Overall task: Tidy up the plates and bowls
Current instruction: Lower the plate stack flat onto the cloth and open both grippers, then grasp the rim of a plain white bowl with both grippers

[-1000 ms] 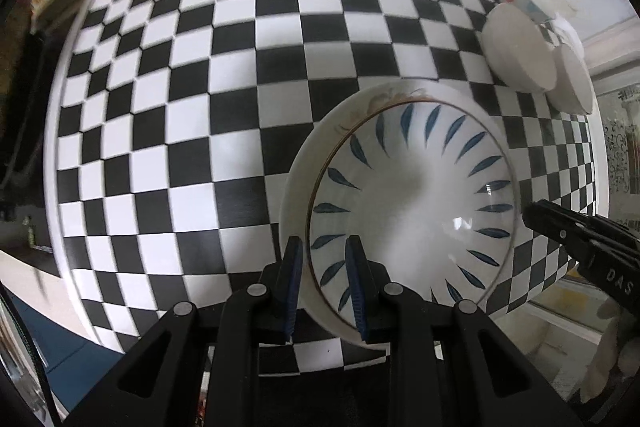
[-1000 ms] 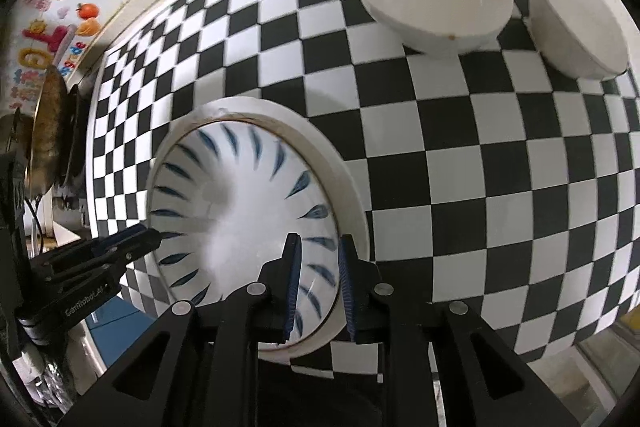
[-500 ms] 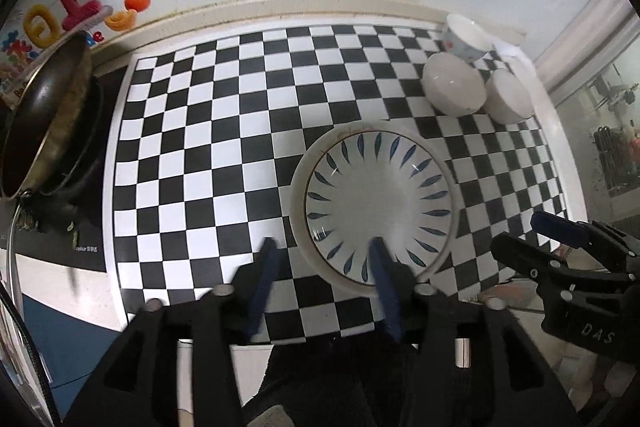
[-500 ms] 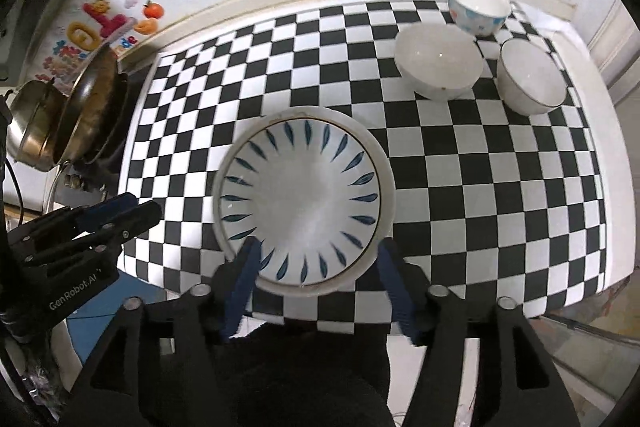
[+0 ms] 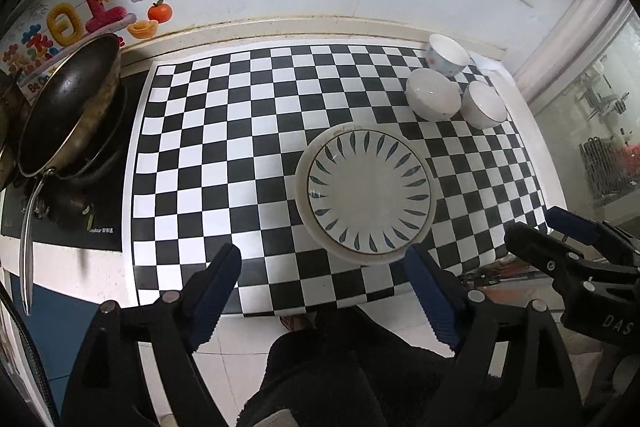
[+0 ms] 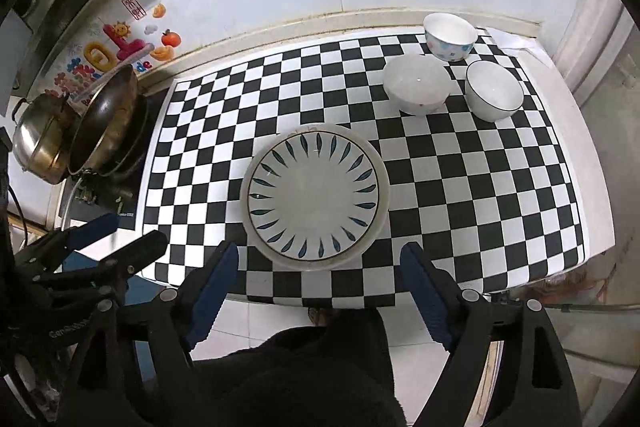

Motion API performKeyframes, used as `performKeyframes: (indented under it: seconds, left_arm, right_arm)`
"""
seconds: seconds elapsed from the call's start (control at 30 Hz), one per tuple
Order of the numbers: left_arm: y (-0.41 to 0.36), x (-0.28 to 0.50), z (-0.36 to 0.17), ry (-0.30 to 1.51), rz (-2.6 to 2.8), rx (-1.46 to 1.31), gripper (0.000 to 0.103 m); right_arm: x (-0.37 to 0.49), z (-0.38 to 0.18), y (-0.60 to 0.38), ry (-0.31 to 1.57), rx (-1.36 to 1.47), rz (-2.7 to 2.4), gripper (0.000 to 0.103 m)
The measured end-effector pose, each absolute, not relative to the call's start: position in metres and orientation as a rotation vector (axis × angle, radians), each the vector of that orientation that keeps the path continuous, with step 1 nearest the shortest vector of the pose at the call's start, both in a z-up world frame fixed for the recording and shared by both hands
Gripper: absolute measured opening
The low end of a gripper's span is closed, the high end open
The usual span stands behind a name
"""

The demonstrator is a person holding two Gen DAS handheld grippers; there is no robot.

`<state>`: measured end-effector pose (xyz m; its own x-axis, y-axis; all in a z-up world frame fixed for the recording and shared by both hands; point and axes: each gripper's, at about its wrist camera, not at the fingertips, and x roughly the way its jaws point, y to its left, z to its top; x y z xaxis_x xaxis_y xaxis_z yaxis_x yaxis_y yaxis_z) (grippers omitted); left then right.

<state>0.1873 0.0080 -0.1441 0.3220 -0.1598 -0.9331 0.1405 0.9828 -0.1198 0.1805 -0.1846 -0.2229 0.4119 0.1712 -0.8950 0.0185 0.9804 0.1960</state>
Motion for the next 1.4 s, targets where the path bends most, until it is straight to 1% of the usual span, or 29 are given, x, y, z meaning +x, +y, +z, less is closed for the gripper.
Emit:
performKeyframes:
  seconds: [0.2,0.4,0.53,0.63,0.7,0.8,1.0,1.1,1.17,1.2,1.23,1.27,1.3,1.33,1.37,1.4]
  left_arm:
    - [0.005,0.181,-0.13,1.199,-0.193,-0.006,0.084]
    - [-0.012,0.201,-0.126,1.174,-0.196,-0.002,0.084]
    - [-0.036,0.236,-0.128,1.16,-0.193,-0.002,0.084]
    - [-0.059,0.272,-0.135,1.164,-0.185,-0.018,0.084]
    - [-0.073,0.295,-0.142,1.179,-0.174,-0.036,0.084]
    - [-0.103,0.345,-0.173,1.265,-0.188,-0.078,0.084]
    - [-0.153,0.42,-0.252,1.455,-0.191,-0.149,0.083]
    - [-0.168,0.443,-0.291,1.536,-0.168,-0.196,0.075]
    - [-0.175,0.452,-0.311,1.578,-0.157,-0.226,0.063]
    - [-0.179,0.455,-0.319,1.591,-0.154,-0.231,0.06]
    - [-0.183,0.459,-0.327,1.606,-0.155,-0.234,0.055]
    - [-0.187,0.46,-0.334,1.62,-0.152,-0.232,0.046]
    - [-0.19,0.464,-0.339,1.63,-0.152,-0.231,0.041]
    - [-0.192,0.465,-0.345,1.643,-0.155,-0.236,0.032]
    - [-0.194,0.466,-0.352,1.66,-0.155,-0.249,0.025]
    - [-0.195,0.467,-0.356,1.665,-0.157,-0.262,0.024]
  right_arm:
    - [0.171,-0.21,-0.182,1.125,0.202,0.123,0.086]
    - [0.187,-0.203,-0.203,1.081,0.261,0.169,0.086]
    - [0.218,-0.207,-0.239,1.069,0.297,0.159,0.086]
    - [0.257,-0.215,-0.281,1.072,0.339,0.139,0.086]
    - [0.289,-0.225,-0.311,1.081,0.365,0.136,0.086]
    - [0.341,-0.249,-0.346,1.137,0.382,0.136,0.086]
    - [0.459,-0.315,-0.388,1.304,0.337,0.187,0.085]
    - [0.504,-0.349,-0.387,1.388,0.276,0.23,0.081]
    - [0.525,-0.369,-0.385,1.438,0.24,0.244,0.073]
    - [0.537,-0.381,-0.383,1.469,0.218,0.255,0.07]
    - [0.543,-0.39,-0.382,1.486,0.205,0.262,0.065]
    - [0.551,-0.399,-0.381,1.507,0.189,0.27,0.06]
    - [0.555,-0.406,-0.381,1.522,0.179,0.275,0.057]
    - [0.562,-0.414,-0.379,1.543,0.162,0.284,0.051]
    - [0.566,-0.42,-0.378,1.557,0.151,0.293,0.042]
    - [0.567,-0.425,-0.377,1.566,0.146,0.305,0.036]
